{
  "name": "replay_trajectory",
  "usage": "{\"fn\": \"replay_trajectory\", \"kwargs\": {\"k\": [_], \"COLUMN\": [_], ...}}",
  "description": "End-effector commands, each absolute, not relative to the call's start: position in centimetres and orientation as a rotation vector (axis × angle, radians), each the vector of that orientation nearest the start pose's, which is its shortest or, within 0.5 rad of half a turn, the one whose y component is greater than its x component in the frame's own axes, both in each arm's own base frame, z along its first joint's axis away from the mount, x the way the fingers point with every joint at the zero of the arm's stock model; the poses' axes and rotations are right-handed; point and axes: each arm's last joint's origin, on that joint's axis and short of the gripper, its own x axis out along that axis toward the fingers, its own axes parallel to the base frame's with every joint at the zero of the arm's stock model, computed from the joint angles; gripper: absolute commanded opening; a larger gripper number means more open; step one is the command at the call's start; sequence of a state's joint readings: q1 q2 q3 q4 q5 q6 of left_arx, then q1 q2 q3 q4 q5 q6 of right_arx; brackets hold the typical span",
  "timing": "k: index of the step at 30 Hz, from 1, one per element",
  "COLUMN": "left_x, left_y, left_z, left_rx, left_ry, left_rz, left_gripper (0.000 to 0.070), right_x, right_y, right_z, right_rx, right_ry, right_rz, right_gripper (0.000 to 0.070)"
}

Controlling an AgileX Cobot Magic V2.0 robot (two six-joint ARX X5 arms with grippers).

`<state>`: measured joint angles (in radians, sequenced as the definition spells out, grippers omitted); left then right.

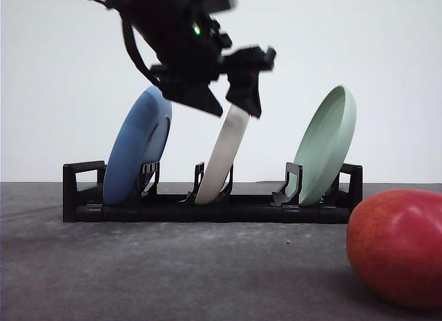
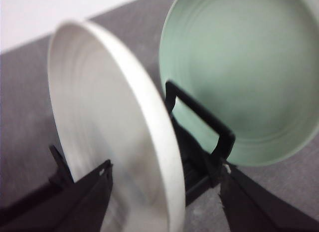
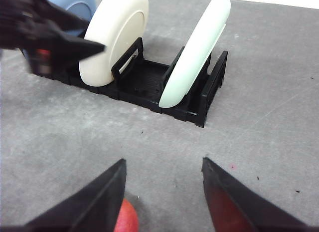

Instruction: Place pomegranate in white plate

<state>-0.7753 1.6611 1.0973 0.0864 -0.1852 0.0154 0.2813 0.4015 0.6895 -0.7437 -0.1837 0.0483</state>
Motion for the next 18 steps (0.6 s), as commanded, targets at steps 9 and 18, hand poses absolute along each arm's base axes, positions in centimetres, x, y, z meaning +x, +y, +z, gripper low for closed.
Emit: {"fn": "replay_trajectory", "kwargs": {"k": [9, 18], "left_x": [27.55, 27.48], "left_y": [-26.85, -26.78], "left_z": [23.79, 23.64], "left_rx": [0.179, 0.183], "left_ry": [0.484, 0.503], "left_rz": [-0.564, -0.561], "left_gripper": [0.0284, 0.0015], "right_x": [7.57, 7.57], "right_y": [2.77, 2.77], "right_z": [29.76, 29.76], "right_rx": [0.017, 0.017], "right_ry": [0.442, 0.442], "right_rz": [0.453, 0.453], "right_gripper": [0.0308, 0.0308]}}
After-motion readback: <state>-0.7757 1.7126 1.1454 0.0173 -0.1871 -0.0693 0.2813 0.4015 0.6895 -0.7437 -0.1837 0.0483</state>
